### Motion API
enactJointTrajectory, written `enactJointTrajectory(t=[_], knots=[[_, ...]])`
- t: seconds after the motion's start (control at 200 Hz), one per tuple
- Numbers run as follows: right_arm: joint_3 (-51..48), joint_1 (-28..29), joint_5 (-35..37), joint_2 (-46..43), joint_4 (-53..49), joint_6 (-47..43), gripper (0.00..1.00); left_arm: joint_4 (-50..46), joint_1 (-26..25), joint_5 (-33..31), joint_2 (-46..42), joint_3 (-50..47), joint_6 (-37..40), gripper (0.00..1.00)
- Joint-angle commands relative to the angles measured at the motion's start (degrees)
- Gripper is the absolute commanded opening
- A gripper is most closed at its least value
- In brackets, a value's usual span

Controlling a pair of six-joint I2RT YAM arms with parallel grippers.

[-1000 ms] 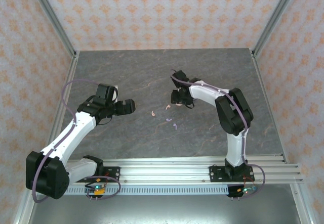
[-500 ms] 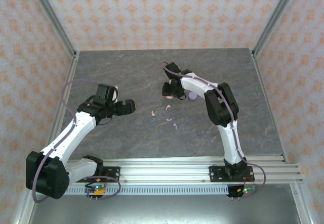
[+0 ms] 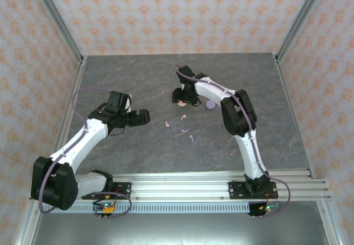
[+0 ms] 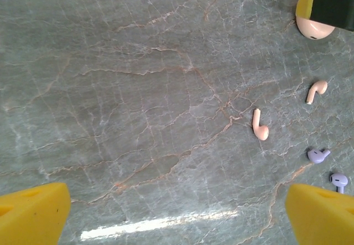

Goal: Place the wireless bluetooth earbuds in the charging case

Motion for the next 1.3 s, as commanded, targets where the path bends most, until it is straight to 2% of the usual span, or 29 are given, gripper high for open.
enactJointTrajectory(t=[0.0, 0.13, 0.31, 0.44, 0.546, 0.686, 0.816, 1.116, 1.296], knots=[[-0.9, 0.2, 0.3, -2.9, -2.5, -0.6, 0.71, 4.0, -0.2, 3.4, 2.6, 3.4, -0.3, 1.00], [-3.7, 0.1, -0.3, -7.2, -0.3, -0.3, 0.73, 7.1, -0.2, 6.6, 8.2, 7.1, -0.9, 1.00], [-6.8, -1.9, -3.3, -10.3, 1.6, 1.4, 0.73, 11.4, -0.2, 11.5, 17.9, 13.1, -2.7, 0.92], [-11.6, -4.6, -8.9, -12.5, 5.7, 3.3, 0.71, 14.1, -0.7, 13.9, 23.9, 16.6, -4.4, 0.86], [-15.9, -6.3, -13.3, -13.9, 9.7, 4.7, 0.65, 16.1, -1.4, 16.1, 28.1, 18.8, -5.5, 0.83], [-18.6, -7.5, -16.1, -14.0, 12.1, 6.0, 0.50, 16.4, -2.6, 18.2, 33.6, 23.0, -6.2, 0.77], [-19.7, -8.2, -19.7, -13.2, 14.6, 7.5, 0.36, 17.9, -3.6, 19.3, 37.5, 25.6, -7.4, 0.75], [-21.1, -9.0, -23.2, -11.6, 19.7, 10.2, 0.29, 20.3, -5.3, 20.1, 44.8, 29.5, -9.6, 0.68], [-20.3, -9.4, -22.4, -10.5, 19.4, 11.0, 0.26, 20.4, -5.4, 20.6, 47.3, 31.2, -11.5, 0.59]])
